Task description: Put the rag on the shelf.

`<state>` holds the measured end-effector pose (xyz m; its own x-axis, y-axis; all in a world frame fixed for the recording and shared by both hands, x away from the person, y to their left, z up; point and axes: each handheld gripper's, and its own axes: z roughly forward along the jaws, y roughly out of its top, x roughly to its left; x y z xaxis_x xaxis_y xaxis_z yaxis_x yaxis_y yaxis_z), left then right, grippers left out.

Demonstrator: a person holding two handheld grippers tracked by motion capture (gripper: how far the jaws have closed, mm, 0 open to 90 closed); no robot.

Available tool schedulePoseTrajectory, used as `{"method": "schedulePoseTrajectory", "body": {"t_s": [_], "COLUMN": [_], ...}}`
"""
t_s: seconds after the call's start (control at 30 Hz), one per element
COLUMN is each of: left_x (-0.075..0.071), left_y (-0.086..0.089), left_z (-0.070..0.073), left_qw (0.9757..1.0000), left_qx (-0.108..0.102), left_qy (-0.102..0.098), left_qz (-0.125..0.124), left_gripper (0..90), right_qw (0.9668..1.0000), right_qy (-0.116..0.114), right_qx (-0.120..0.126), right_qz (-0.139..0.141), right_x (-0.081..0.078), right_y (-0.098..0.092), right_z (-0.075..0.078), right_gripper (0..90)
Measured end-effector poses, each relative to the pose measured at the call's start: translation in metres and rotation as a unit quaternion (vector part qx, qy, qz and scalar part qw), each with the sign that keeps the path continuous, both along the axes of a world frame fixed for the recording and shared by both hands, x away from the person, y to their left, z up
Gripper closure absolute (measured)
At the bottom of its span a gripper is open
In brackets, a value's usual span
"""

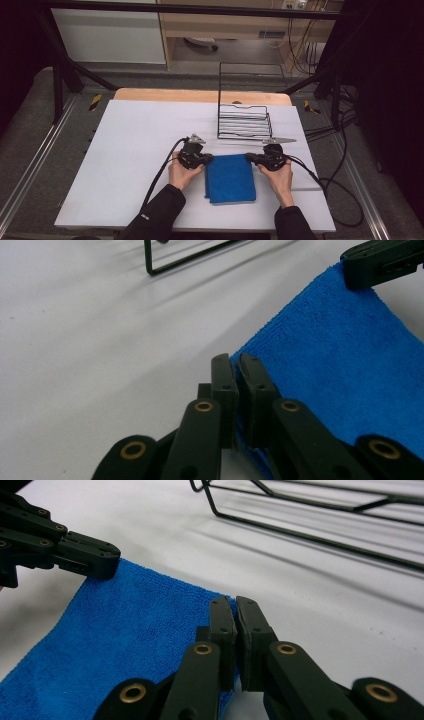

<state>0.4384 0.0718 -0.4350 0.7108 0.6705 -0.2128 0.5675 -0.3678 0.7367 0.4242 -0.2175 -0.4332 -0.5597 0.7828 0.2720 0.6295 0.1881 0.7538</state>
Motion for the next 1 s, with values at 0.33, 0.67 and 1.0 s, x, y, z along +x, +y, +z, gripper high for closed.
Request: {"method": "schedulePoseTrajectory", "body": {"t_s": [0.33,0.67,1.0], "left_x": [-0.012,-0.02,-0.023], "left_y": [0.005,0.005,0.005], "left_z": [0.009,0.019,0.035], "left_qw": [0.9995,0.998,0.9964], "left_qx": [-0.023,-0.039,-0.047], "left_qy": [-0.023,-0.05,-0.07], "left_qz": [0.001,0.003,0.005], "left_gripper": [86.0,86.0,86.0], "right_qw": [0.9994,0.9974,0.9948], "right_qy": [-0.031,-0.068,-0.098], "right_qx": [0.011,0.024,0.026], "right_qz": [-0.003,-0.005,-0.006], "right_x": [-0.015,-0.024,-0.03], "right_y": [-0.001,-0.005,-0.007], "right_z": [0.009,0.019,0.032], "right_gripper": [87.4,87.4,87.4]}}
